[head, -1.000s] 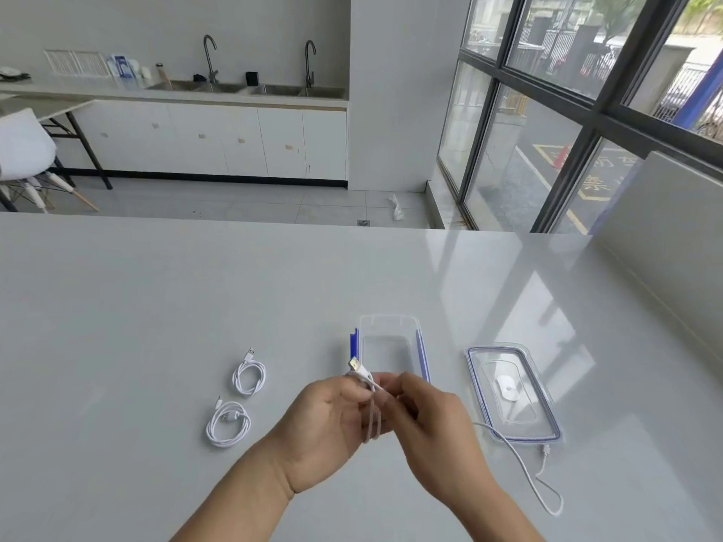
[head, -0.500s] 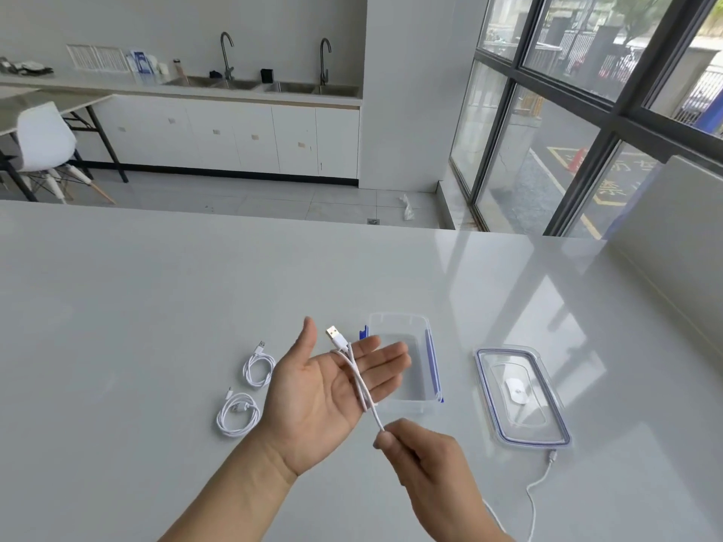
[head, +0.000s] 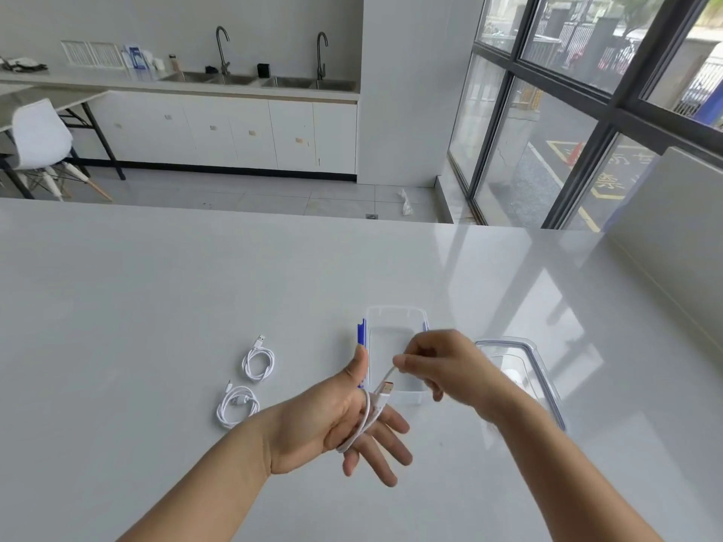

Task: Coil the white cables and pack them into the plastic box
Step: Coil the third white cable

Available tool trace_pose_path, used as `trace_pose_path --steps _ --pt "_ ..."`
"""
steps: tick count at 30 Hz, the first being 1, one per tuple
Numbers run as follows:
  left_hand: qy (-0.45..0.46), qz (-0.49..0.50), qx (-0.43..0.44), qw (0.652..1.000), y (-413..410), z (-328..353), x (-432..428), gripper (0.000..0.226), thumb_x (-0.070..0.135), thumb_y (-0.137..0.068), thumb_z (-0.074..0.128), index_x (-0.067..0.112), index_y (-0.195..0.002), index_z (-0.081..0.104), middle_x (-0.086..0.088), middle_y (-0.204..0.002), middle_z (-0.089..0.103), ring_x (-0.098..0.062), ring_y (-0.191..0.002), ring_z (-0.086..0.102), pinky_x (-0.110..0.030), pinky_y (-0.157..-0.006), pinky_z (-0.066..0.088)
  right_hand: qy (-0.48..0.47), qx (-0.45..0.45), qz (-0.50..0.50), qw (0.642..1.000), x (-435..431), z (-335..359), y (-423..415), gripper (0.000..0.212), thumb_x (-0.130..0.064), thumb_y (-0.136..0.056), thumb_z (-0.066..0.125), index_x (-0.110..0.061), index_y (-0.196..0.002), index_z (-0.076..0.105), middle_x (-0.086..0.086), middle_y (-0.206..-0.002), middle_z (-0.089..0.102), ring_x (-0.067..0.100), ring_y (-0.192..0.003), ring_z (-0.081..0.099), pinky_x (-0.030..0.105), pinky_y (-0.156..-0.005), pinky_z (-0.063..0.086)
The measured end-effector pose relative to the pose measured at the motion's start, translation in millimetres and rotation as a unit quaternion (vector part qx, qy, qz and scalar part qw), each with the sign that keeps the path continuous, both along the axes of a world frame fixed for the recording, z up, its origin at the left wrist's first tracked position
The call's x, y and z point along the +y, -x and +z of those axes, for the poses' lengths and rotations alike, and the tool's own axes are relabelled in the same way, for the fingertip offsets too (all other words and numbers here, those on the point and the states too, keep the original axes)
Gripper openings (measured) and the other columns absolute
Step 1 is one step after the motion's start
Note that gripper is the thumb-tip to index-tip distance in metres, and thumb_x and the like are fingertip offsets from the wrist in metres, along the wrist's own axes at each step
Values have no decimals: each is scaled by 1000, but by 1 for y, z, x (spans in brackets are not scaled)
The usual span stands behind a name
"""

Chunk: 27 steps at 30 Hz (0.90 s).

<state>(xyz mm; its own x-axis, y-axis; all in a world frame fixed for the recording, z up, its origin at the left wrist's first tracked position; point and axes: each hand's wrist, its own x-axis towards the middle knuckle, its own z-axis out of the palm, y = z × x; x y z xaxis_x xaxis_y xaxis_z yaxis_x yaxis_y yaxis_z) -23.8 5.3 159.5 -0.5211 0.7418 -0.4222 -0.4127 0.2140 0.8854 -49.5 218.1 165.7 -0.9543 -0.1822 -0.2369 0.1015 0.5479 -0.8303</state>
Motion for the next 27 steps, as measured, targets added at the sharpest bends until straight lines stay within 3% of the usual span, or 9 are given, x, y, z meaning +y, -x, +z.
trace_pose_path --steps 3,6,8,10,13,16,21,25,27 --pt "52 23 23 998 0 -3 4 112 86 -77 6 -4 -122 57 -21 -115 72 -46 -107 67 -34 -63 38 -11 49 3 999 -16 28 -7 30 -33 -87 71 -7 -75 66 -4 -55 46 14 -52 42 30 -53 40" --pt "65 50 51 995 4 -5 9 108 85 -79 5 3 -120 61 -16 -109 75 -35 -105 71 -38 -71 41 -110 133 -2 985 -32 36 -26 30 -42 -89 67 -18 -71 63 -8 -51 48 8 -48 41 23 -50 34" --pt "3 107 41 993 7 -5 12 102 81 -85 5 6 -121 63 -10 -104 76 -29 -105 70 -46 -85 44 -130 178 -26 975 -38 33 -39 26 -44 -90 64 -23 -75 64 -7 -51 53 9 -49 46 25 -51 35" --pt "-112 164 -21 980 9 -4 15 102 76 -88 6 -2 -126 60 -11 -115 72 -27 -108 65 -52 -101 42 -70 187 -47 979 -41 26 -51 20 -45 -93 59 -28 -85 67 -12 -56 63 7 -51 54 28 -52 42" --pt "-232 236 -97 939 10 1 17 105 79 -87 15 -9 -132 52 -22 -124 66 -31 -112 65 -42 -96 51 5 203 -51 978 -46 6 -64 12 -40 -97 56 -35 -98 66 -7 -63 66 14 -59 62 38 -59 51" --pt "-304 273 -143 901 9 6 21 104 80 -84 30 -7 -138 46 -30 -136 57 -39 -130 55 -49 -111 37 24 244 -64 967 -49 -13 -77 22 -52 -92 49 -33 -88 59 7 -63 57 23 -56 53 41 -57 48" --pt "-337 288 -129 887 11 7 22 104 79 -80 41 -5 -142 42 -32 -140 53 -44 -132 52 -55 -113 36 -2 210 -50 976 -39 -44 -82 41 -61 -89 45 -22 -79 57 4 -66 58 20 -59 55 39 -61 49" --pt "-330 272 -111 897 12 6 22 108 81 -74 42 -2 -144 41 -31 -139 54 -45 -130 53 -55 -110 41 13 132 -18 991 -24 -60 -74 24 -46 -96 59 -26 -84 63 -5 -61 58 7 -56 56 20 -58 44" --pt "-330 273 -108 897 11 5 23 109 82 -73 42 -1 -144 41 -31 -139 54 -45 -130 53 -55 -109 42 26 97 -11 995 -18 -63 -65 23 -42 -96 62 -25 -81 67 -9 -58 57 4 -55 54 19 -60 45"
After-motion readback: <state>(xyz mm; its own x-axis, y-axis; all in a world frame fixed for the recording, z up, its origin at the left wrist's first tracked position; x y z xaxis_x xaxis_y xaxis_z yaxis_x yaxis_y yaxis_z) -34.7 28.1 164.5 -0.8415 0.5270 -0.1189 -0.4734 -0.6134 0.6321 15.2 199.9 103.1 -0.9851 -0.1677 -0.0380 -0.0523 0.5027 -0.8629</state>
